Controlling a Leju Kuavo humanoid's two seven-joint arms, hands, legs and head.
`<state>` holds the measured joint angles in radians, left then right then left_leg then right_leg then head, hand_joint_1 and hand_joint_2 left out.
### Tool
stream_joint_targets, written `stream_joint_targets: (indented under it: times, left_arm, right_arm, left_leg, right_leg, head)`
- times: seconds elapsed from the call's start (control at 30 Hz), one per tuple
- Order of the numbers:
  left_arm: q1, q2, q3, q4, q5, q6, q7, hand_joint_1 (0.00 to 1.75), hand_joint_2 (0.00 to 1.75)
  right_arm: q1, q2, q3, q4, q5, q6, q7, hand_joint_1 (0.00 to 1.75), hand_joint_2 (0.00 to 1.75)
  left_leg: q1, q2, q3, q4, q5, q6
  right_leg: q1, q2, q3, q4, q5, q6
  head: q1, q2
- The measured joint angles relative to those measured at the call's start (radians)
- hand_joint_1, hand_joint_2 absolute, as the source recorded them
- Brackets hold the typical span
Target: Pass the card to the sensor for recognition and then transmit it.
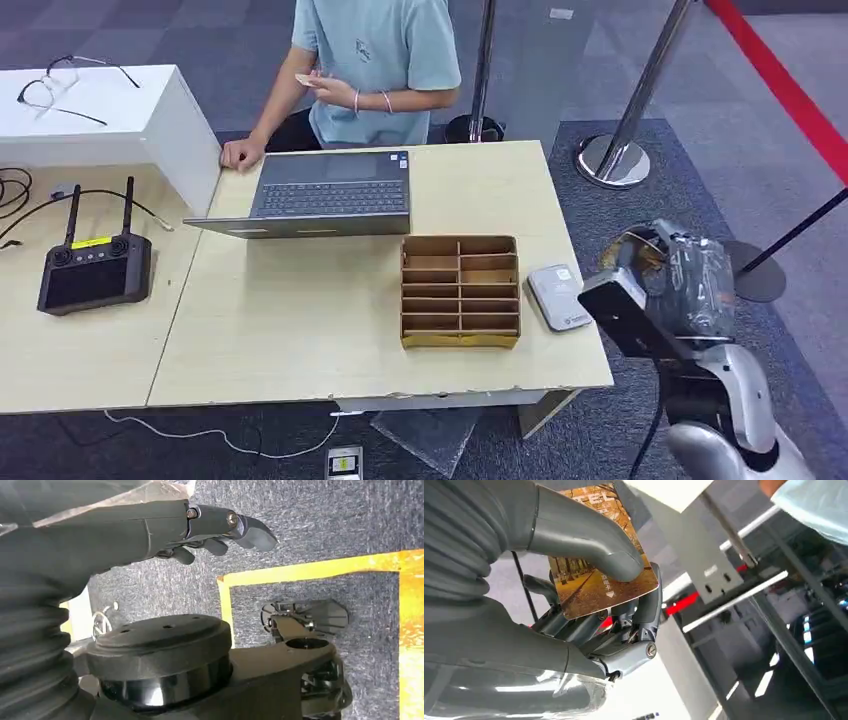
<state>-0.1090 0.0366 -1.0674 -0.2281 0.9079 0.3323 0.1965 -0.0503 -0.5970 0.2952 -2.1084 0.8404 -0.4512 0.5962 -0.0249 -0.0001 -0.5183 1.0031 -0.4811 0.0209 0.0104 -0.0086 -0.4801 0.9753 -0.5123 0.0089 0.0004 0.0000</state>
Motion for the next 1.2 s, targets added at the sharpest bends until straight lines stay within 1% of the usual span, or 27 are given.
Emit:
stream_joint_targets:
  times: [0.17, 0.33, 0.43, 0.63, 0.8, 0.93, 1.2]
  left_arm:
    - [-0.001, 0.000, 0.000, 0.000, -0.006, 0.000, -0.018, 0.00, 1.75]
    - [-0.002, -0.002, 0.000, 0.000, -0.009, -0.003, -0.030, 0.00, 1.75]
    - [-0.002, -0.003, 0.000, 0.000, -0.010, -0.006, -0.030, 0.00, 1.75]
    - [-0.004, -0.010, -0.001, 0.000, -0.019, -0.015, -0.027, 0.00, 1.75]
    - [-0.005, -0.015, -0.007, 0.000, -0.029, -0.021, -0.019, 0.00, 1.75]
    - [-0.005, -0.018, -0.018, 0.000, -0.039, -0.027, -0.015, 0.00, 1.75]
    - [-0.007, -0.022, -0.030, 0.000, -0.054, -0.029, -0.020, 0.00, 1.75]
  right_arm:
    - [-0.068, -0.020, -0.013, -0.037, 0.046, 0.117, 0.005, 1.75, 1.75]
    - [-0.180, -0.026, 0.001, -0.050, 0.068, 0.204, 0.005, 1.75, 1.75]
    - [-0.252, -0.026, 0.031, -0.050, 0.068, 0.238, 0.003, 1.75, 1.75]
    - [-0.360, -0.013, 0.108, -0.040, 0.052, 0.291, 0.005, 1.75, 1.75]
    - [-0.437, 0.007, 0.179, -0.005, 0.030, 0.320, 0.015, 1.75, 1.75]
    - [-0.477, 0.025, 0.230, 0.050, 0.037, 0.325, 0.029, 1.75, 1.75]
    - [-0.486, 0.064, 0.300, 0.198, 0.131, 0.243, 0.043, 1.75, 1.75]
  left_leg:
    - [0.000, 0.000, 0.001, 0.000, 0.000, 0.000]
    - [0.000, 0.000, 0.001, 0.000, 0.000, 0.000]
    - [0.000, 0.000, 0.001, 0.000, 0.000, 0.000]
    - [0.000, 0.000, 0.000, 0.000, 0.000, 0.000]
    - [0.000, 0.000, 0.000, 0.000, 0.000, 0.000]
    - [0.000, 0.000, 0.000, 0.000, 0.000, 0.000]
    - [0.000, -0.001, -0.001, 0.000, 0.000, 0.000]
  right_leg:
    - [0.000, 0.000, 0.001, 0.000, 0.000, 0.000]
    - [0.000, 0.000, 0.001, 0.000, 0.000, 0.000]
    - [0.000, 0.000, 0.001, 0.000, 0.000, 0.000]
    - [0.000, 0.000, 0.001, 0.000, 0.000, 0.000]
    - [0.000, 0.000, 0.001, 0.000, 0.000, 0.000]
    - [0.000, 0.000, 0.001, 0.000, 0.000, 0.000]
    - [0.000, -0.001, 0.000, 0.000, 0.000, 0.000]
  head:
    - [0.000, 0.000]
    - [0.000, 0.000]
    - [0.000, 0.000]
    - [0.000, 0.000]
    - [0.000, 0.000]
    - [0.000, 0.000]
    - [0.000, 0.000]
